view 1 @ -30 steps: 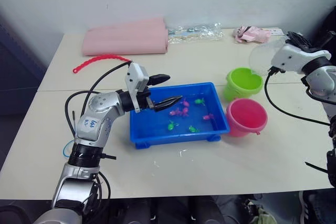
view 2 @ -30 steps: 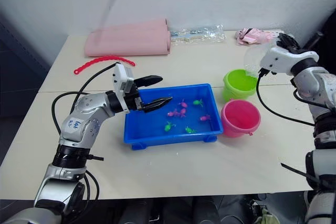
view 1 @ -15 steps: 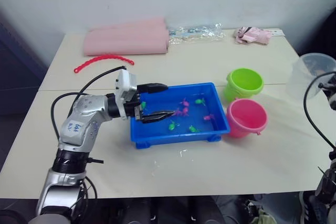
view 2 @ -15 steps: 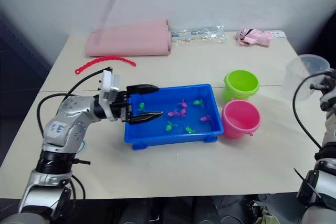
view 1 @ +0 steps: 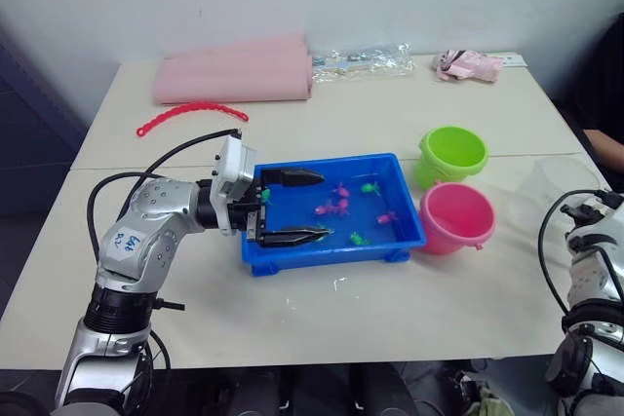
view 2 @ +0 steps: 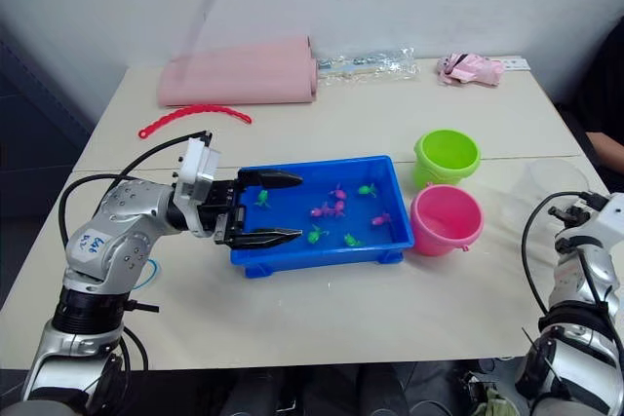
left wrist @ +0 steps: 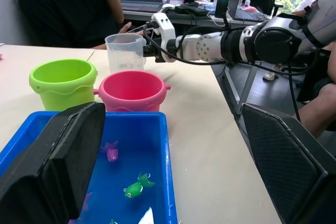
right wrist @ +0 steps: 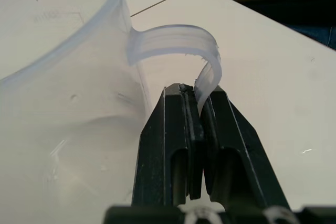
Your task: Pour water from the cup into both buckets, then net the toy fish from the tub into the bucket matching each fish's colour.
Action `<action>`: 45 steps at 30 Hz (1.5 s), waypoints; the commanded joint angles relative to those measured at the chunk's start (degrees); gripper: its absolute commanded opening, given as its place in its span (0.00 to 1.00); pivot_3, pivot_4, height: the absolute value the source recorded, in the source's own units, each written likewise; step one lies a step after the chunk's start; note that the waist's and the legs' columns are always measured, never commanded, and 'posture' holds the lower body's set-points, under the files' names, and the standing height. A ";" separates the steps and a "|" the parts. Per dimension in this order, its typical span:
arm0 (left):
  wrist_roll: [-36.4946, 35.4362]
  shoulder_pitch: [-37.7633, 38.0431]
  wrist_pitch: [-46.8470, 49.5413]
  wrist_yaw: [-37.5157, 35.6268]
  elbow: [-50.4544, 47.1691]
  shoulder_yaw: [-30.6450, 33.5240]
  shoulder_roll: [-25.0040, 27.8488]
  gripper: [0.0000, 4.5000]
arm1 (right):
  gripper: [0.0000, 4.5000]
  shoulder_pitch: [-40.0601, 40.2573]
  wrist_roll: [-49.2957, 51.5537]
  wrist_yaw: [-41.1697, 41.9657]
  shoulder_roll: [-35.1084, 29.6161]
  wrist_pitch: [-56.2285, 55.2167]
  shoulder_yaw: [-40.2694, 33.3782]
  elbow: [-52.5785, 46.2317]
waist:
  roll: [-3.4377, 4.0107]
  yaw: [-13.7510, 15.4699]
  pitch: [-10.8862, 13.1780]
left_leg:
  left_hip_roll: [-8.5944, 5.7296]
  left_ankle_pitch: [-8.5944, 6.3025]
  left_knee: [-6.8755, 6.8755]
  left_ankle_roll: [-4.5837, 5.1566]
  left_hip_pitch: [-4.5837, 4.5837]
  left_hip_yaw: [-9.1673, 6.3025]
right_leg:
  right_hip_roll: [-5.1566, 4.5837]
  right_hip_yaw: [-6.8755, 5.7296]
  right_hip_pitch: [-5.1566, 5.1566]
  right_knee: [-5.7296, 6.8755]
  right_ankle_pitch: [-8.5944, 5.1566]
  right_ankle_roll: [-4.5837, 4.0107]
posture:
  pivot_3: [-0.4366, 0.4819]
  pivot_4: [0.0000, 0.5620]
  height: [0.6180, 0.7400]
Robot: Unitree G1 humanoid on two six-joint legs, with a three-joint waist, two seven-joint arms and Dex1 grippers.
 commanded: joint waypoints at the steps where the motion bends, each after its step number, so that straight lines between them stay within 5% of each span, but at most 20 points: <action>1: -0.94 -0.14 -0.75 0.43 -0.15 2.26 0.94 1.00 | 0.26 2.45 0.83 -0.66 0.07 -0.27 -0.78 -3.19 | 0.00 0.00 0.00 | 0.00 0.00 0.00 0.00 0.00 0.00 | 0.00 0.00 0.00 0.00 0.00 0.00 | 0.48 0.27 1.00; 6: -2.40 2.17 0.83 -0.22 -0.89 4.81 3.96 1.00 | 0.81 12.34 3.49 -0.54 1.70 4.57 -2.52 -14.95 | 0.01 0.06 -0.01 | 0.01 0.00 -0.11 0.00 -0.01 -0.02 | 0.00 -0.01 -0.03 0.06 0.00 0.00 | 0.48 0.27 1.00; 9: -4.82 5.73 2.40 1.47 -2.50 7.90 4.51 1.00 | 0.98 22.05 9.15 4.82 4.52 11.36 -3.10 -27.62 | 0.02 0.08 -0.01 | 0.02 0.00 -0.14 0.00 -0.02 -0.03 | 0.00 -0.01 -0.02 0.02 0.00 0.00 | 0.48 0.27 1.00; 14: -8.87 13.32 3.72 9.19 -3.86 17.69 3.34 1.00 | 0.98 34.65 15.92 11.03 4.82 14.10 -6.97 -47.94 | 0.03 0.10 0.00 | 0.08 -0.04 -0.10 0.01 -0.02 -0.13 | -0.06 0.14 0.03 -0.12 0.00 -0.01 | 0.48 0.27 1.00; 22: 2.29 23.45 -10.94 12.37 0.48 28.56 6.64 1.00 | 0.98 33.57 26.40 26.82 -8.33 25.31 0.40 -70.52 | 0.03 -0.21 -0.03 | 0.05 -0.20 -0.12 0.15 0.24 0.17 | -0.06 0.25 0.06 -0.05 0.08 0.08 | 0.48 0.27 1.00; 26: 4.19 26.97 -16.81 20.37 2.31 37.22 4.07 1.00 | 0.98 26.64 22.41 38.18 -13.93 23.58 11.27 -72.32 | -0.23 0.35 -0.11 | 0.56 -0.48 -0.14 -0.14 0.26 -0.03 | 0.00 0.22 0.22 -0.43 -0.01 -0.31 | 0.48 0.27 1.00; 33: 2.87 42.29 -18.06 26.66 2.61 48.73 -1.45 1.00 | 0.98 14.06 10.32 47.64 -10.04 12.09 27.37 -67.13 | -0.81 -0.03 -0.19 | 0.55 -0.62 -0.04 0.03 0.05 0.25 | -0.06 -0.07 0.01 -0.45 0.03 -0.24 | 0.48 0.27 1.00; 39: 4.65 54.20 -13.45 34.12 4.03 53.19 -5.53 1.00 | 0.98 16.08 10.30 56.33 -7.25 4.12 28.85 -64.95 | -1.17 0.45 -0.12 | 0.56 -0.84 0.06 0.07 0.02 0.24 | -0.14 -0.12 0.05 -0.61 0.02 -0.24 | 0.48 0.27 1.00; 45: 3.03 57.96 -4.37 42.41 0.04 53.24 -7.81 1.00 | 0.98 22.36 13.25 59.13 -7.25 4.12 27.49 -70.03 | -1.36 1.21 -0.21 | 0.65 -1.19 0.11 0.04 0.09 -0.04 | -0.21 0.10 0.18 -0.62 0.04 -0.36 | 0.48 0.27 1.00</action>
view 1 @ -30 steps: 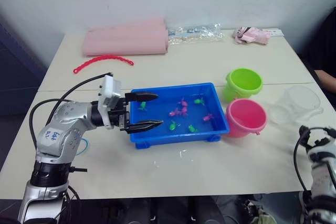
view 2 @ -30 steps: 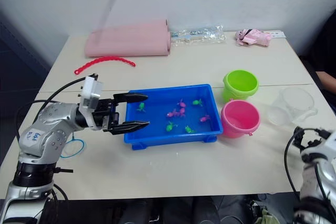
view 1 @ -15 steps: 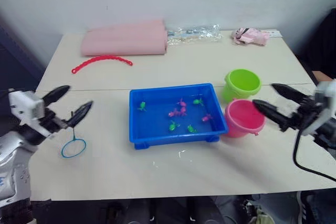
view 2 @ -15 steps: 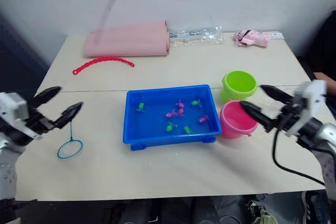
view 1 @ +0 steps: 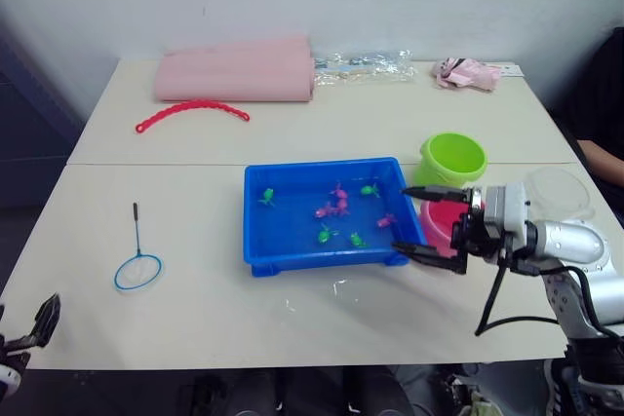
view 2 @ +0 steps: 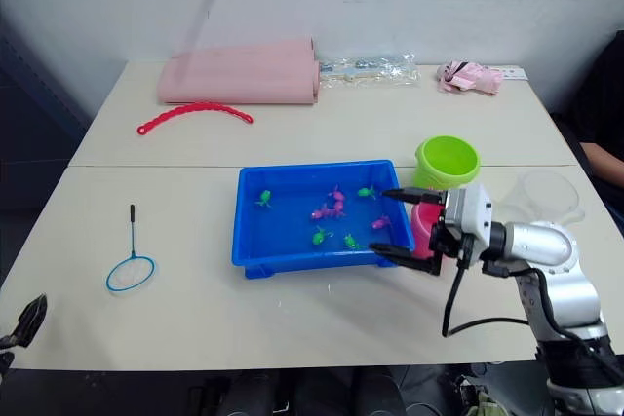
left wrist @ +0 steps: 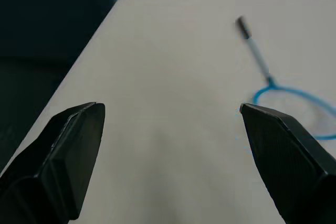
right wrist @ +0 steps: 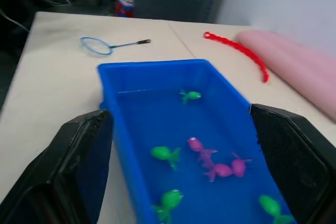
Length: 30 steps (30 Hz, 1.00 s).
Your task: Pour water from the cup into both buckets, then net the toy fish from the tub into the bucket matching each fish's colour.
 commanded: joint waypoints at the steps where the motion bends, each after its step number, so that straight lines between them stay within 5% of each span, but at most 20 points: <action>1: -1.46 0.33 4.31 3.03 -5.45 -0.32 0.75 1.00 | 0.98 2.87 1.87 0.05 -0.33 -0.13 -2.38 -5.24 | 0.00 0.45 0.00 | 0.02 -0.04 -0.02 -0.14 0.00 -0.04 | 0.00 0.03 -0.01 0.01 -0.01 -0.05 | 0.48 0.27 1.00; 11: -0.16 -20.16 21.77 8.20 -4.19 -13.93 12.55 1.00 | 0.98 2.39 0.26 -6.75 0.03 2.65 -3.33 -7.18 | 0.23 0.25 0.10 | 0.03 0.25 -0.11 -0.56 -0.01 -0.10 | 0.05 -0.01 -0.06 0.08 0.04 -0.29 | 0.48 0.27 1.00; 17: 3.83 -35.51 29.19 10.01 6.57 -24.52 15.74 1.00 | 0.98 3.05 0.22 -9.41 0.17 3.48 -4.90 -8.96 | 0.37 -0.88 0.18 | -2.76 2.72 -2.26 0.03 -0.08 -4.31 | -2.03 -6.05 2.44 -0.69 -0.25 0.40 | 0.48 0.27 1.00; 30: 13.05 -56.61 23.19 3.09 36.45 -39.89 13.04 1.00 | 0.98 11.14 2.45 -7.17 -5.51 6.81 -12.75 -14.51 | 0.34 3.81 0.29 | -2.69 2.78 -1.96 -0.20 -0.01 -3.94 | -1.85 -4.79 1.91 -0.35 -0.30 0.55 | 0.48 0.27 1.00</action>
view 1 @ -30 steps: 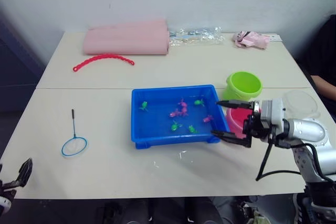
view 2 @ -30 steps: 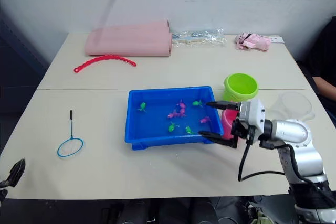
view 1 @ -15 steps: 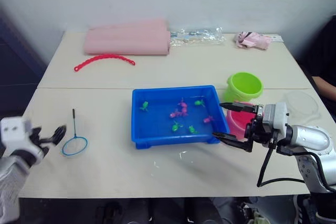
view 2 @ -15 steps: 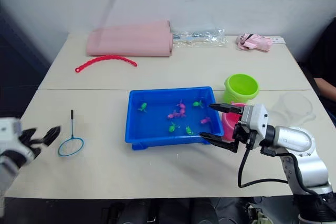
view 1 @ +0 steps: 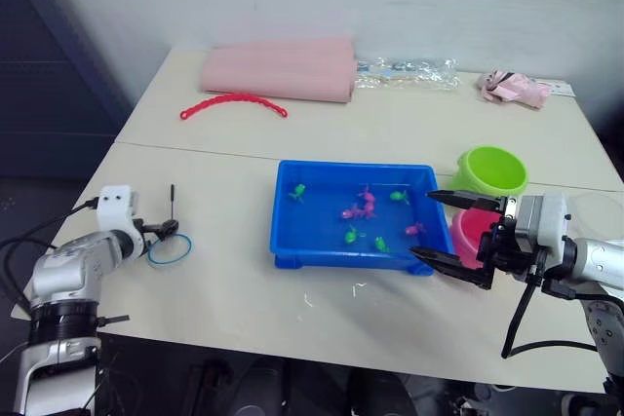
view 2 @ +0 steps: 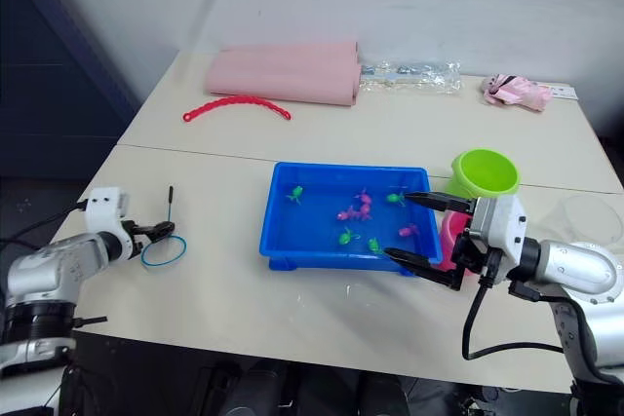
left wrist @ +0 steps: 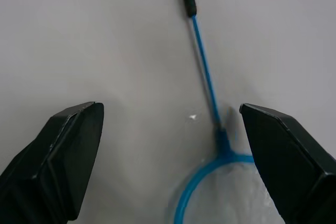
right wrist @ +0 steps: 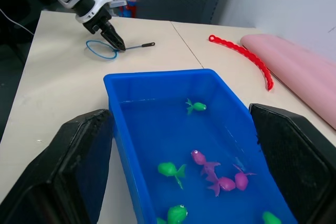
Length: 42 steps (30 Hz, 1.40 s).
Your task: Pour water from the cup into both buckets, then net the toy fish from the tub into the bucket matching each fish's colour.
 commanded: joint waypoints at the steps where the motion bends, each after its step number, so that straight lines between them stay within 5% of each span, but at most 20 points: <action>1: 2.36 -3.88 -2.82 -3.08 7.60 -3.41 -1.57 1.00 | 0.98 1.92 0.76 0.13 -1.36 0.16 -3.57 -2.66 | 0.07 0.75 -0.01 | 0.00 0.00 -0.01 0.00 -0.02 0.03 | 0.00 0.01 -0.04 0.03 0.00 0.00 | 0.48 0.27 1.00; 5: 5.00 -5.82 -3.30 -5.44 14.02 -6.49 -2.40 0.82 | 1.00 3.41 1.35 -0.70 -1.27 0.80 -4.93 -4.02 | 0.15 1.59 -0.06 | -0.02 0.02 0.01 0.03 0.02 0.19 | 0.00 0.11 -0.06 0.12 0.00 0.00 | 0.48 0.27 1.00; 14: 6.25 -4.93 -5.44 -8.52 15.96 -6.47 -3.52 0.02 | 1.00 4.41 1.72 -1.76 -2.05 3.13 -6.61 -6.68 | 0.83 1.94 -0.46 | -0.09 -0.07 0.03 0.20 0.09 0.53 | -0.07 0.49 -0.14 0.15 0.05 0.11 | 0.48 0.27 1.00; 19: 6.63 -2.65 -14.43 -12.55 12.80 -5.00 -0.71 0.01 | 1.00 5.33 0.77 -2.06 -1.94 2.69 -7.69 -6.72 | 0.83 1.50 -0.46 | -0.03 -0.09 0.03 0.20 0.19 0.69 | -0.04 0.68 -0.23 0.12 0.06 0.11 | 0.48 0.27 1.00; 26: -2.39 -2.01 -32.50 -38.51 -0.19 -0.80 6.02 0.01 | 1.00 2.34 4.82 -3.39 -4.39 8.90 -7.80 -7.84 | -0.21 0.60 0.19 | 0.23 -0.10 0.07 0.11 -0.08 0.81 | 0.18 0.80 -0.60 0.13 0.11 0.00 | 0.48 0.27 1.00; 33: 0.44 -9.51 -43.95 -58.70 -8.49 -13.39 8.33 0.01 | 1.00 -12.80 4.90 -7.97 -9.04 19.87 2.71 -9.18 | 0.02 -0.17 0.36 | 0.30 -0.19 0.18 0.10 -0.11 0.86 | 0.21 0.78 -0.54 -0.04 0.18 -0.08 | 0.48 0.27 1.00; 42: 3.25 -19.32 -39.38 -61.98 -16.89 -25.83 1.35 0.01 | 1.00 -30.37 4.66 -7.52 -5.79 29.87 16.55 -5.38 | -0.04 -1.32 0.62 | 0.35 -0.19 0.35 0.17 -0.31 0.87 | 0.34 0.74 -0.58 0.14 0.18 -0.06 | 0.48 0.27 1.00</action>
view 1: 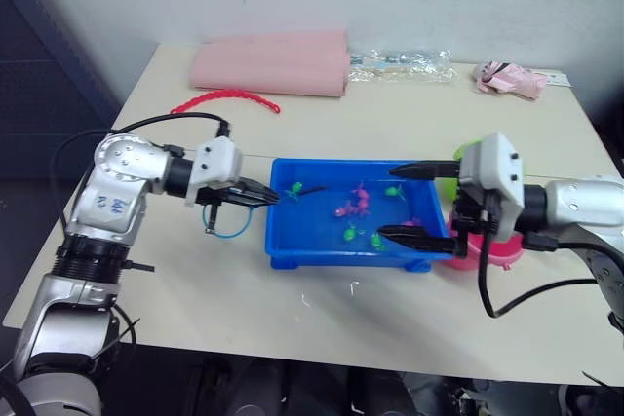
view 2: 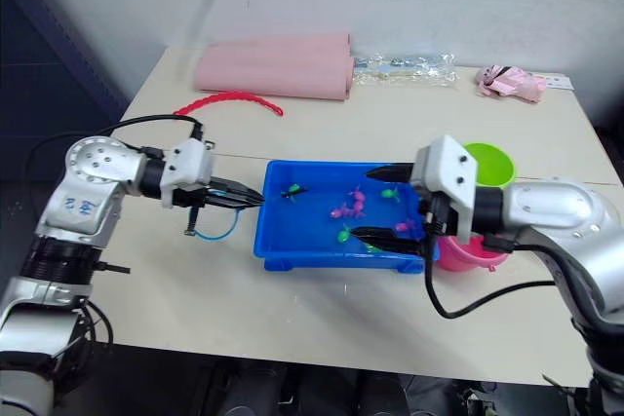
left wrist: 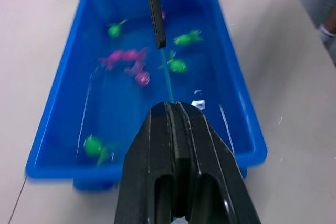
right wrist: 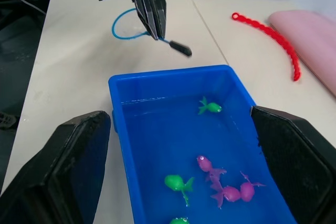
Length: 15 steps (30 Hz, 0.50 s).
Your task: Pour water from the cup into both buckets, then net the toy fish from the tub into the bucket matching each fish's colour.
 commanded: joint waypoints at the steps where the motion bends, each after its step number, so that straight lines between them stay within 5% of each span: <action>1: 0.35 -2.40 0.59 -1.24 -4.26 -3.10 -2.57 0.01 | 1.00 -4.90 -1.73 0.14 2.31 1.93 5.17 1.18 | 0.01 -0.44 0.01 | 0.00 0.00 0.04 0.01 -0.02 -0.03 | 0.00 -0.02 0.01 0.00 0.00 0.00 | 0.48 0.27 1.00; 15: 0.52 -3.14 1.68 -1.02 -6.18 -5.30 -6.68 0.01 | 1.00 -5.61 -4.67 2.99 7.70 2.13 10.46 3.54 | 0.05 -0.36 0.05 | 0.12 -0.02 0.33 0.05 -0.06 -0.06 | 0.09 0.01 0.01 0.16 0.01 0.01 | 0.48 0.27 1.00</action>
